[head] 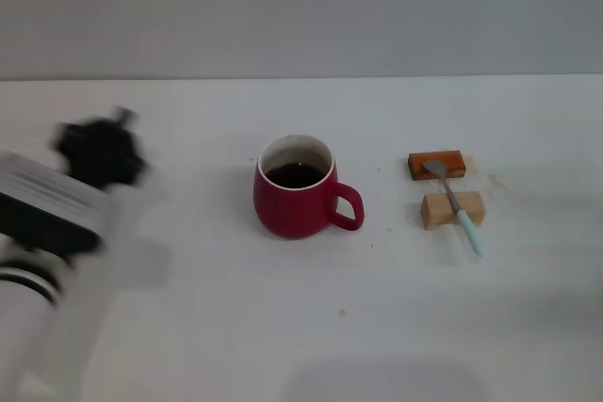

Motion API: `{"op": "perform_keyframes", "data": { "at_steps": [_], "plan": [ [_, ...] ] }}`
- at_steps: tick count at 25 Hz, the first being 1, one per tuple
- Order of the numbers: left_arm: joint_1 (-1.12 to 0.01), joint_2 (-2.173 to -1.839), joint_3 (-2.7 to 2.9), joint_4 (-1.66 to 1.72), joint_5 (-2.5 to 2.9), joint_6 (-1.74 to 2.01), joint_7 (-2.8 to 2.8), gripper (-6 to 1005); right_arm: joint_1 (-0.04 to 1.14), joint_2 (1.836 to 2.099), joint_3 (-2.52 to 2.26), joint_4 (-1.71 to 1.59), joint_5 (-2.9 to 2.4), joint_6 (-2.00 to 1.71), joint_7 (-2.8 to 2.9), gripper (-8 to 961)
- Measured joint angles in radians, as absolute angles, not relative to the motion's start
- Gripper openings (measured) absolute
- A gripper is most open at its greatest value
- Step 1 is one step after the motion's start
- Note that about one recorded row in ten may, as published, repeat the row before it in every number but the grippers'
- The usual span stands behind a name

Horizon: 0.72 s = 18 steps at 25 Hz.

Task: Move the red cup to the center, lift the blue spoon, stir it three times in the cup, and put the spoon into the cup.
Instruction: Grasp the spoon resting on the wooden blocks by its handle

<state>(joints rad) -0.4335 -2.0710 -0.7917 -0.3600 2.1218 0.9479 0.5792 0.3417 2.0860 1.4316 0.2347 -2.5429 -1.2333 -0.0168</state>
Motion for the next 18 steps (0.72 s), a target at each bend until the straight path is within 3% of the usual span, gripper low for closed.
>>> {"op": "perform_keyframes", "data": {
  "at_steps": [7,18],
  "plan": [
    [-0.424,-2.051,-1.250,-0.258,2.131,0.963,0.144,145,0.297,2.089,1.367,0.274,-2.540,-1.231,-0.019,690],
    [-0.437,-2.055,-1.240,-0.236,2.132,1.003,0.096,166,0.108,2.091,1.049,0.545,-2.417,-1.198,-0.103,691]
  ]
}}
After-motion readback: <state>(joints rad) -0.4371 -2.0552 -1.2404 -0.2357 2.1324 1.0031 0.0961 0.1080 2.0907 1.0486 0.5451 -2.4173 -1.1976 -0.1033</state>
